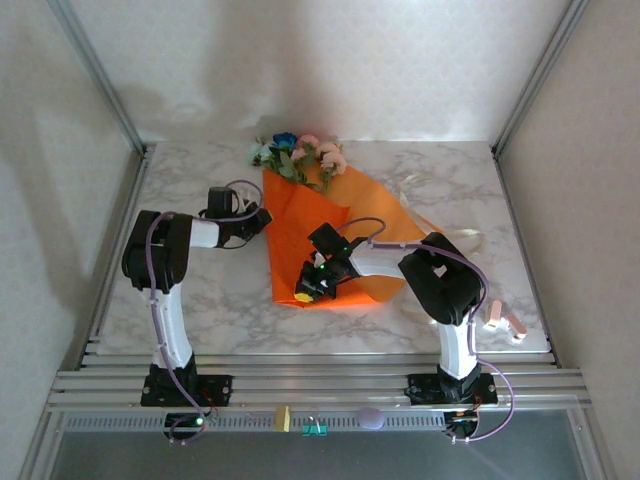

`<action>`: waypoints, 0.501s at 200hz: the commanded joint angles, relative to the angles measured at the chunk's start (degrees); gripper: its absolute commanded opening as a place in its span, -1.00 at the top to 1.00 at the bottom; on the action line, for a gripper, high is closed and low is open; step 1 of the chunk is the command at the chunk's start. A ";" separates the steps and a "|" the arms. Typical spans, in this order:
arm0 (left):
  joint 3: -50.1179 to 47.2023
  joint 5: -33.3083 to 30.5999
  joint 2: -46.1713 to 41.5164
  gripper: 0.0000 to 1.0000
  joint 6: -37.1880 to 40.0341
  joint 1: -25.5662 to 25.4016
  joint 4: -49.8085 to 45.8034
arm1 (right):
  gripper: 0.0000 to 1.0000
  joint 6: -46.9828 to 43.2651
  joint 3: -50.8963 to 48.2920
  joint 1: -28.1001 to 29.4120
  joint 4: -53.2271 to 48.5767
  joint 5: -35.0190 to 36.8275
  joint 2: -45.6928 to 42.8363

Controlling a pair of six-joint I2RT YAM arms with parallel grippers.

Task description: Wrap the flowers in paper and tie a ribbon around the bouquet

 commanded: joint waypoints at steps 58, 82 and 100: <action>9.48 -6.55 8.14 1.00 -0.85 2.19 1.93 | 1.00 -1.10 -2.77 -0.46 -10.81 5.32 5.00; 12.07 -6.50 9.90 0.79 -1.54 2.38 1.64 | 1.00 -1.14 -2.42 -0.48 -10.86 5.14 5.27; 14.42 -6.16 11.45 0.43 -2.14 2.51 1.33 | 1.00 -1.30 -2.07 -0.51 -11.12 5.14 5.38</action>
